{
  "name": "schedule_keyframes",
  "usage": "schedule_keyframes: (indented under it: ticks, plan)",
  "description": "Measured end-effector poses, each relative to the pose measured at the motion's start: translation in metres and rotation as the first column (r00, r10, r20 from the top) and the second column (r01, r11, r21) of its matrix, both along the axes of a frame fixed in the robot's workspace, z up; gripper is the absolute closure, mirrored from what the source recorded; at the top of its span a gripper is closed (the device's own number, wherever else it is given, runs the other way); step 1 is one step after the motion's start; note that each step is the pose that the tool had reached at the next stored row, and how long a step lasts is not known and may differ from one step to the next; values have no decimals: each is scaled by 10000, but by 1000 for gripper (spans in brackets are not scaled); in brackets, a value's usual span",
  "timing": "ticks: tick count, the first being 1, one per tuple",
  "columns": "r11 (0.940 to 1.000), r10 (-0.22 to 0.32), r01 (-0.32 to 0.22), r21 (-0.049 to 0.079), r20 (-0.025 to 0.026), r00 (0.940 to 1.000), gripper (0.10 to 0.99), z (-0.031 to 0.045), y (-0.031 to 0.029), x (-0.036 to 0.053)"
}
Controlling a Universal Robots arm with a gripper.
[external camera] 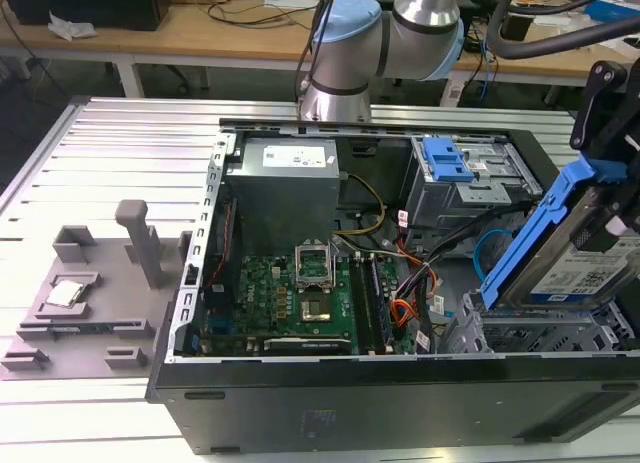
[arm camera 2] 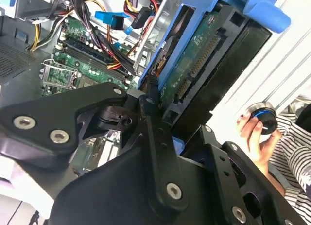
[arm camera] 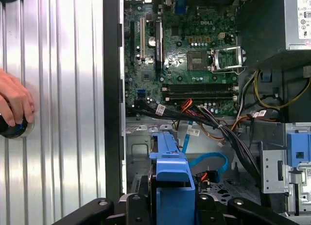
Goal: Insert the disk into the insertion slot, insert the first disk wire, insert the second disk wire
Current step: 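Insert the disk into the insertion slot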
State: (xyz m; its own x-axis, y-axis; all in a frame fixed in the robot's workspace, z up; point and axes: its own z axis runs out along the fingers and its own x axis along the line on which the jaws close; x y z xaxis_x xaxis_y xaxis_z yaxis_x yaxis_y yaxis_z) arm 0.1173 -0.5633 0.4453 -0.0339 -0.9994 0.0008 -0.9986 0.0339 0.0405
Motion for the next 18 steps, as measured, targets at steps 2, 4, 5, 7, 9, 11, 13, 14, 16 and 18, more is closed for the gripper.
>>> schedule_keyframes:
  ticks: [2, 4, 5, 7, 9, 11, 13, 14, 16, 18]
  plan:
    - [10000, 0, 0, -2, -1, 10000, 725, -17, 15, 7]
    - [10000, 0, 0, -1, -3, 10000, 725, -39, 33, 16]
    - [10000, -2, 2, -1, -3, 10000, 725, -50, 39, 16]
    - [10000, -1, 1, -1, -3, 10000, 725, -77, 52, 17]
    - [10000, -1, 1, -1, -3, 10000, 725, -93, 62, 17]
    - [10000, -1, 1, 1, -3, 10000, 725, -114, 67, 17]
    - [10000, 0, 0, -2, -3, 10000, 725, -141, 69, 17]
    - [10000, -1, 1, 0, -4, 10000, 725, -175, 70, 17]
    - [10000, -1, 1, 0, -3, 10000, 725, -214, 69, 17]
    - [10000, -1, 1, 0, -3, 10000, 725, -257, 69, 17]
